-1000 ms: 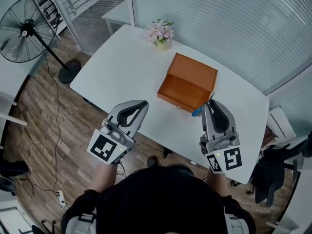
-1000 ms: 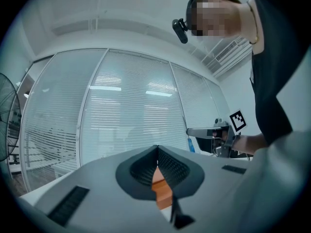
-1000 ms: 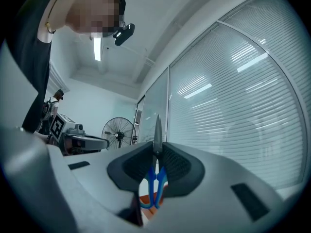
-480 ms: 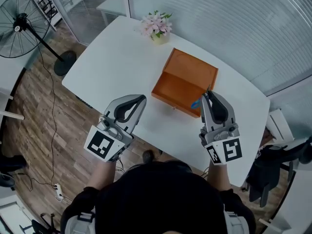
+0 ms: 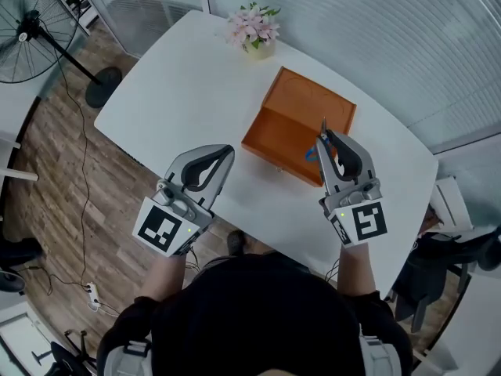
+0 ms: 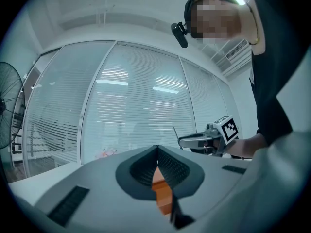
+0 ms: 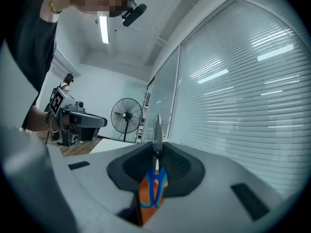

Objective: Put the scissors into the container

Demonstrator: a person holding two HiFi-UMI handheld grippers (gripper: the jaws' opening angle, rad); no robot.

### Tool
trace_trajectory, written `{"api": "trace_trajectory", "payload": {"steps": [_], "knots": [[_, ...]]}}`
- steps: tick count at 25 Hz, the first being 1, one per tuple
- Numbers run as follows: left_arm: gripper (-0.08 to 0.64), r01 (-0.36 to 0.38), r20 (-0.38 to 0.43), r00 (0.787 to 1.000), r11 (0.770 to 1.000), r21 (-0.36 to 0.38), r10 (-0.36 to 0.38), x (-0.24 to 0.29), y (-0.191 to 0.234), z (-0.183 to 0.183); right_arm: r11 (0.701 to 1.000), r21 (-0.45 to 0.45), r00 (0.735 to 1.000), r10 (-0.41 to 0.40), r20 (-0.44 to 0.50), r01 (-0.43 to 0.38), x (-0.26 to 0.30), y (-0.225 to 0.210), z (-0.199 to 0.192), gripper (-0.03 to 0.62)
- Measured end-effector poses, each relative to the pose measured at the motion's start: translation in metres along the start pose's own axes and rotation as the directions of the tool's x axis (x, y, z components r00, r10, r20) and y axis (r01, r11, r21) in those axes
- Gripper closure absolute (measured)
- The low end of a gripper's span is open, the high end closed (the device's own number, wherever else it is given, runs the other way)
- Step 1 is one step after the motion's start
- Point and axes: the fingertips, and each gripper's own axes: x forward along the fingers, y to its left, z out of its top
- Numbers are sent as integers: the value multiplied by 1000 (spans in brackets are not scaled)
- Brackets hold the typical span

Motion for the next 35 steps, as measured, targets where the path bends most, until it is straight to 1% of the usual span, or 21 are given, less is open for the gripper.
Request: {"api": "trace_trajectory", "payload": {"steps": [6,11,18,35], "knots": [[546,-10,-10,1000,1000,-5,10,1,2,-6,999,-29,998,32,-60,-34,12,-1,-23,526],[546,-4,-15,1000,1000,-4,4,2,3,-7,997,-42,993,59,-106,-64,18,2,-40,526],[546,-1,-19,1000,1000,-3,1,4,6,-7,998,-24,984,57,-167,-62,19,0,-65,526],[546,-8,-19,1000,1000,-13,7,2,7,-10,993,-59,957,86,-276,-106,31,2,-98,526]]}}
